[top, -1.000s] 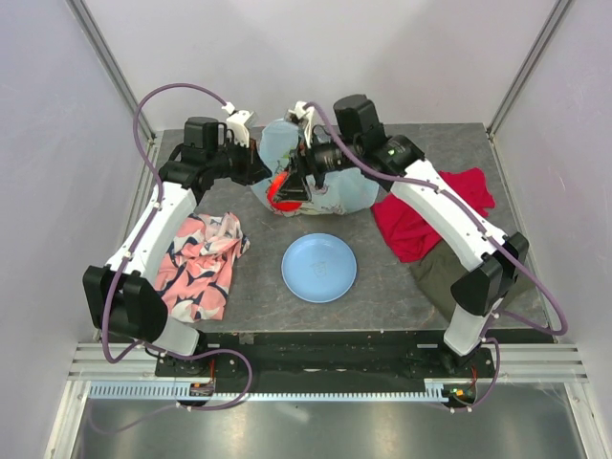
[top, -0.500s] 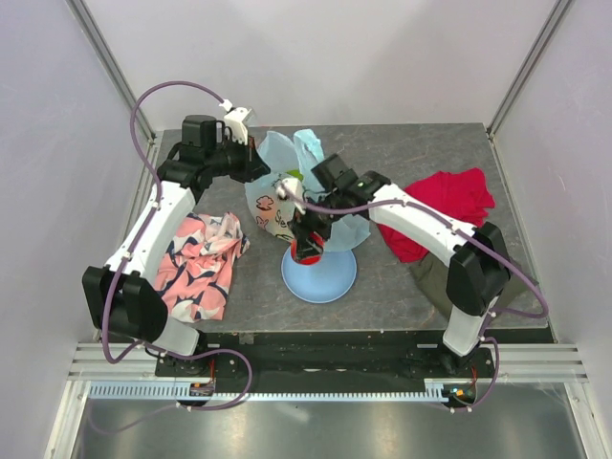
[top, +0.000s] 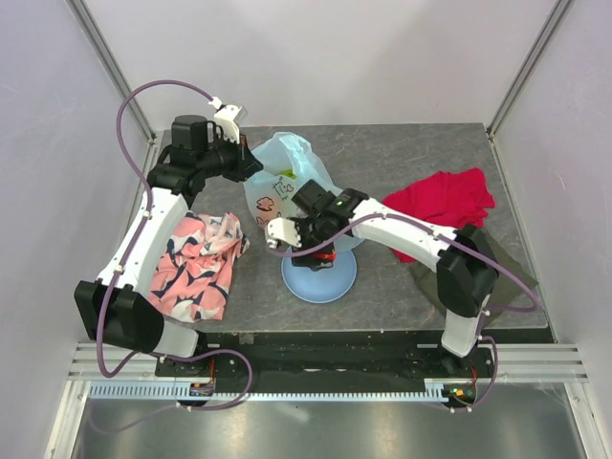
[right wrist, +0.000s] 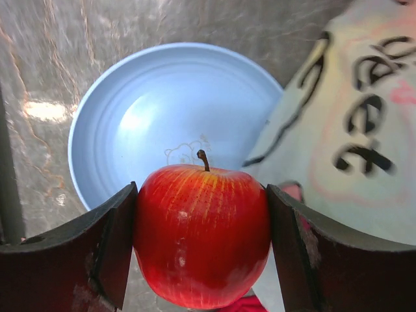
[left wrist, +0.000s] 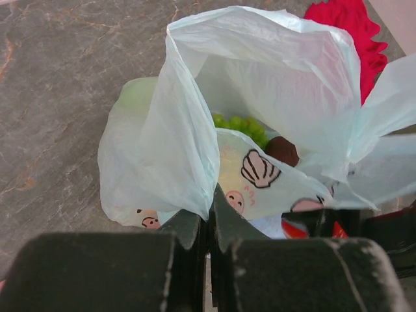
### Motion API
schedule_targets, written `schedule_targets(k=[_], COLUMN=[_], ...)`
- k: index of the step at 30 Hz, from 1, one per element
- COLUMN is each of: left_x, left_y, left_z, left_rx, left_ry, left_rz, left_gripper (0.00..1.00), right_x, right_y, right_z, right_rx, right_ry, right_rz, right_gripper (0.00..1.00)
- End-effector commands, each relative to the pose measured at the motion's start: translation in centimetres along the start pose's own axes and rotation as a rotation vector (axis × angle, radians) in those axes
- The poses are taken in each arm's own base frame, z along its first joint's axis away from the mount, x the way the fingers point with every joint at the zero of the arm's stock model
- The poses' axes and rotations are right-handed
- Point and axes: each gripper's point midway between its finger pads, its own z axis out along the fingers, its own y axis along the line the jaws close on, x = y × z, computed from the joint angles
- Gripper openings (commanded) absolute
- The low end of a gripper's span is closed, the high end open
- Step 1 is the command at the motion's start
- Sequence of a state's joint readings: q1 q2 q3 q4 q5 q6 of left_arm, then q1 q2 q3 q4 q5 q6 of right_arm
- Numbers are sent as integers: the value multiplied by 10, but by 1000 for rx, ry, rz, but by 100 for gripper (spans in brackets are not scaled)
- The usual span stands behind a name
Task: Take the fake fruits out of the plastic bag
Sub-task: Place the fake fruit on the plate, then adjust the plastic bag at the center of the board.
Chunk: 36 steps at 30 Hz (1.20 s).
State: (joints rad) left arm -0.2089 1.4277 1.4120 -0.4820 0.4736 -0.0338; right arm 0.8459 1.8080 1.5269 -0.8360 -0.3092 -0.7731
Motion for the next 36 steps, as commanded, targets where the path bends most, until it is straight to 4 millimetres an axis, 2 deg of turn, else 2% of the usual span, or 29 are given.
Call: schedule_targets(k=[1, 5, 7, 8, 9, 10, 12, 13, 15, 16, 18, 19, 21, 22, 23, 24, 26, 27, 28, 29, 30, 31, 33, 34, 36], left_x=[-16, -13, -12, -11, -10, -9, -9, -10, -9, -7, -4, -1, 3, 7, 9, 11, 14, 12, 2, 4, 0, -17, -22, -32, -36], left_y=[2, 3, 4, 4, 4, 4, 4, 3, 3, 3, 2, 1, 0, -1, -2, -2, 0, 0, 0, 4, 6, 5, 8, 8, 9], left_z=[-8, -9, -9, -9, -8, -8, -7, -7, -5, -4, -2, -2, -1, -2, -2, -1, 4, 7, 9, 18, 22, 22, 30, 29, 31], left_rx=[-16, -19, -22, -19, -19, -19, -13, -7, -4, -1, 7, 13, 20, 28, 31, 34, 41, 45, 47, 46, 46, 46, 45, 43, 40], left_ry=[-52, -46, -45, -42, -39, -36, -36, -36, -32, -28, -18, -13, -3, 5, 10, 12, 26, 27, 12, 30, 29, 1, 7, -11, -16], left_rz=[51, 48, 48, 45, 45, 43, 41, 40, 35, 32, 23, 19, 12, 6, 2, 2, -3, -4, 1, -11, -13, -5, -18, -19, -27], left_gripper=[2, 2, 2, 1, 2, 2, 2, 2, 2, 2, 2, 2, 2, 2, 2, 2, 2, 2, 2, 2, 2, 2, 2, 2, 2], right_x=[27, 28, 28, 29, 29, 26, 16, 7, -3, -11, -15, -22, -25, -25, -23, -25, -5, -4, 5, 7, 5, -1, -13, -26, -41], right_y=[6, 22, 28, 28, 28, 26, 22, 13, 2, -9, -19, -35, -50, -69, -79, -99, -126, -140, -153, -164, -174, -186, -196, -199, -199], right_z=[23, 30, 35, 37, 37, 34, 26, 13, -1, -16, -31, -45, -59, -73, -80, -86, -96, -101, -107, -113, -121, -138, -160, -184, -208], right_rx=[-18, -83, -102, -102, -99, -92, -82, -54, -24, 0, 8, 34, 67, 110, 145, 221, 327, 381, 424, 475, 505, 546, 607, 646, 673], right_ry=[153, 122, 108, 110, 108, 94, 55, 18, -26, -65, -94, -136, -168, -207, -227, -265, -274, -300, -302, -302, -324, -361, -405, -450, -513], right_rz=[-113, -86, -38, -21, 4, 13, 43, 54, 84, 119, 163, 212, 283, 324, 416, 443, 543, 551, 579, 610, 618, 614, 600, 582, 588], right_gripper=[37, 38, 45, 50, 62, 68, 87, 90, 94, 95, 96, 97, 97, 97, 97, 97, 97, 96, 96, 96, 96, 96, 95, 95, 95])
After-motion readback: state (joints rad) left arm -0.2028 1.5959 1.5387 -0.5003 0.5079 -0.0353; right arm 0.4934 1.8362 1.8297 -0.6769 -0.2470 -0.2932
